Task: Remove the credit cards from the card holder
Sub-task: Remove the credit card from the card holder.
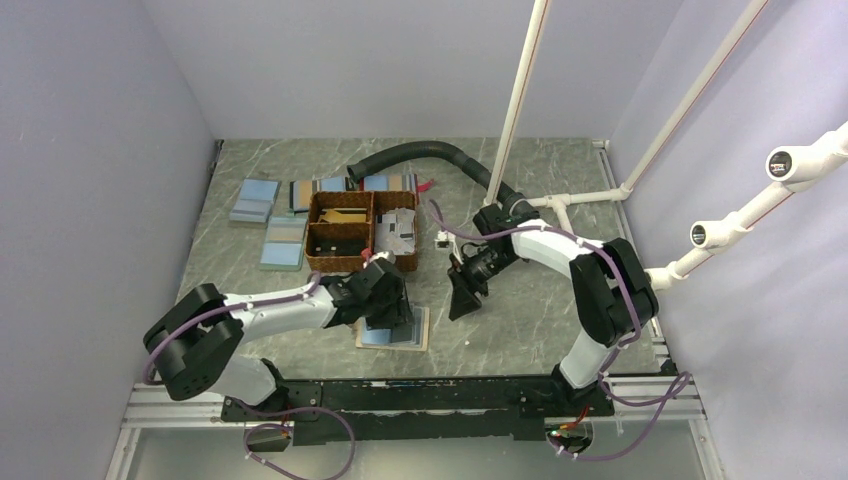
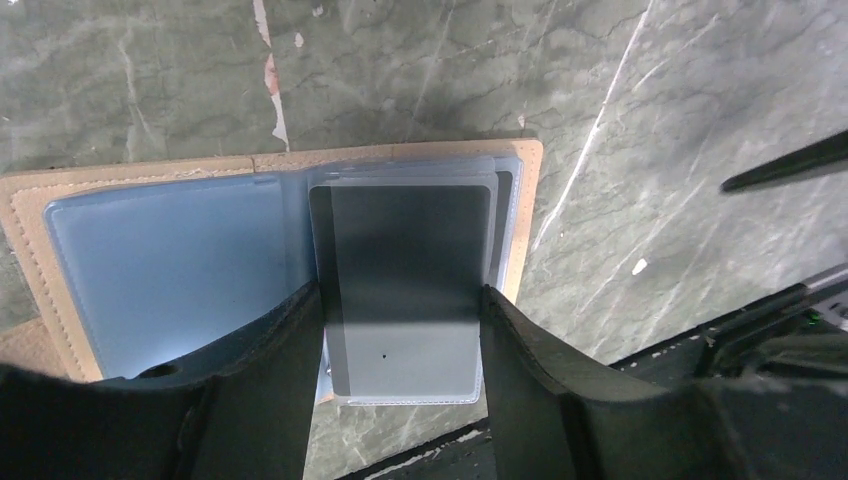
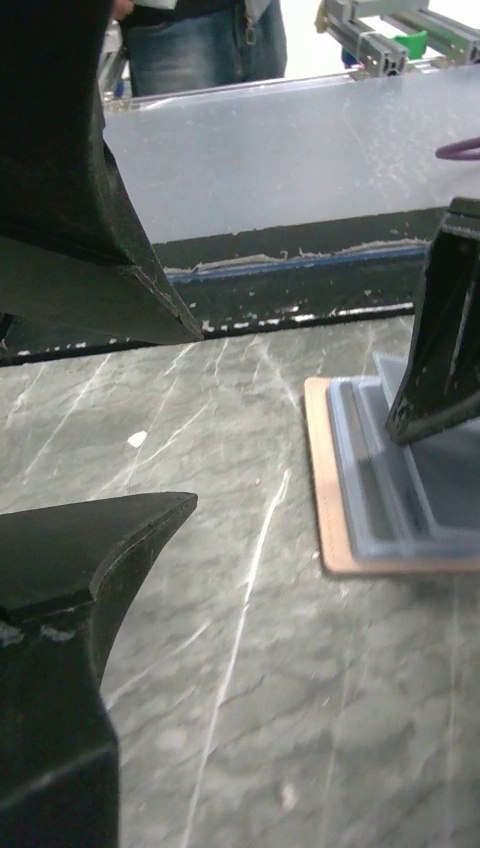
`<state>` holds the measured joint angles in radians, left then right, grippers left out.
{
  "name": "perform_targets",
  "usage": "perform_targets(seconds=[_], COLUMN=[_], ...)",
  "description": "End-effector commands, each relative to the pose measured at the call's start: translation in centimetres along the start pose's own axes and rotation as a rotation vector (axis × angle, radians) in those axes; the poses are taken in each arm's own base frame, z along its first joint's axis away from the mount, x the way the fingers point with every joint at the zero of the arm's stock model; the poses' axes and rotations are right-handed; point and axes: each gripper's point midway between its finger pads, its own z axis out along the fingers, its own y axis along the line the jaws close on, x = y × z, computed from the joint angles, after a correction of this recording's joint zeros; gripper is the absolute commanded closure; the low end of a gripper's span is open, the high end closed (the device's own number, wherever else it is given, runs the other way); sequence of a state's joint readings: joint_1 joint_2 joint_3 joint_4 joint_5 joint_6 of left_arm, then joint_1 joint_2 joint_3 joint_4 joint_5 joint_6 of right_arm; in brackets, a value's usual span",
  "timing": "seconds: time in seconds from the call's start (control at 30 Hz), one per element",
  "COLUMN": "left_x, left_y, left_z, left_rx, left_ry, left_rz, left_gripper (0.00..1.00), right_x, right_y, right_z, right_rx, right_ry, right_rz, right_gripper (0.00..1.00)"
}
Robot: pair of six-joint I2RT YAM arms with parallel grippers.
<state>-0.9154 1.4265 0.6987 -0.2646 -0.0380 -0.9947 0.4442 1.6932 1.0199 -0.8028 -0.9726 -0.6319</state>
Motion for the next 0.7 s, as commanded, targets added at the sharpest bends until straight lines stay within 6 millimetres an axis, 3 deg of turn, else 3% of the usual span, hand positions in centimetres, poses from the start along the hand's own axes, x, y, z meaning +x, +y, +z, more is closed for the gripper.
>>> perform_targets(seconds=[0.0,0.13,0.27,0.5,0.67], left_x=[-0.6,-0.9,-1.5,-1.4,-1.2], left_y=[-1.7,-2.1,-2.4,-2.1,-1.7], left_z=[-0.8,-1.3,-1.9,-2.7,-3.1], left_rx=[0.14,0.228,0.323,0.441,0.471], left_ry=[-0.004,-0.016,-0.037,-0.068,-0.077], left_rz=[-0.073,-0.125,-0.198,-0.304,-0.337], left_gripper=[0.93,0.93,0.92,0.92,0.91], right_x=[-1.5,-3.1,-5.0,-6.0,-6.3], right_y=[1.5,3.0,3.0,4.7,3.2], right_z=[1.0,2.0,3.0,5.4,6.6], right_rx=[-0.055,-0.142,-0.154,-0.253,-0.196], right_ry=[-0.02,-0.062,-0.104,-0.102,-0.092], right_rz=[-0.048,0.036,0.183,0.377,0.516], right_gripper=[0.41,0.37,0.36,0.38,0.42])
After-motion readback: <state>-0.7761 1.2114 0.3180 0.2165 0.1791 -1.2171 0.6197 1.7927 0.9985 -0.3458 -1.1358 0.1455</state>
